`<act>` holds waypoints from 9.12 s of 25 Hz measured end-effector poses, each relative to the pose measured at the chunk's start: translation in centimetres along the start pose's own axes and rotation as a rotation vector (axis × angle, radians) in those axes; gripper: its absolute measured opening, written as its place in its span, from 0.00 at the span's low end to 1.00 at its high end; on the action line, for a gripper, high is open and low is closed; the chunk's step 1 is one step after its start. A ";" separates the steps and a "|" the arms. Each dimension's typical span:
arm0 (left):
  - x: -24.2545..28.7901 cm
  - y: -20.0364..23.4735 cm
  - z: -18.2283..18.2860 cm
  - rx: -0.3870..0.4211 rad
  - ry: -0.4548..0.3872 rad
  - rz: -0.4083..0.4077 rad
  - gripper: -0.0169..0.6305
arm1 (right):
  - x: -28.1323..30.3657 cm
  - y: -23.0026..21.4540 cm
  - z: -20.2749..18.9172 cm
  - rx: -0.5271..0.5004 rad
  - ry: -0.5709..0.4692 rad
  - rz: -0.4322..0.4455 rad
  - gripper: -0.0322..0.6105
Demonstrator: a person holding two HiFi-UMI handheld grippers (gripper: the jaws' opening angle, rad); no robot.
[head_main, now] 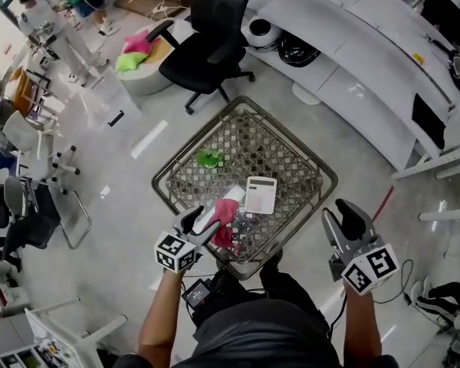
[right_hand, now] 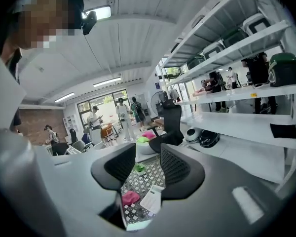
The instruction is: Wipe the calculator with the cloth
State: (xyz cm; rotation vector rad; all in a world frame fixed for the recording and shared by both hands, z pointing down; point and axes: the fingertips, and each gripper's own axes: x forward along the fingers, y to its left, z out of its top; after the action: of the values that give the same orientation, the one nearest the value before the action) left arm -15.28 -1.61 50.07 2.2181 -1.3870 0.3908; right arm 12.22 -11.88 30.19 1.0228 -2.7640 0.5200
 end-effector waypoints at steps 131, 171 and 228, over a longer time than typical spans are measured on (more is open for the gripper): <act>27.5 -4.1 -13.0 -0.052 0.294 -0.013 0.18 | -2.1 -8.9 -15.7 0.237 0.289 -0.150 0.29; 21.7 1.4 -14.7 0.359 0.422 0.035 0.18 | -1.0 -8.3 -16.6 0.257 0.311 -0.148 0.29; 23.6 -6.6 -16.9 0.558 0.577 -0.290 0.18 | -2.1 -10.1 -18.6 0.310 0.328 -0.173 0.29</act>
State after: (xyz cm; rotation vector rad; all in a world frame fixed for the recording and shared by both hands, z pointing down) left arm 1.38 -7.79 73.95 2.3857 -0.6859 1.3120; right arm 20.79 -10.87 49.62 1.1077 -2.3299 1.0104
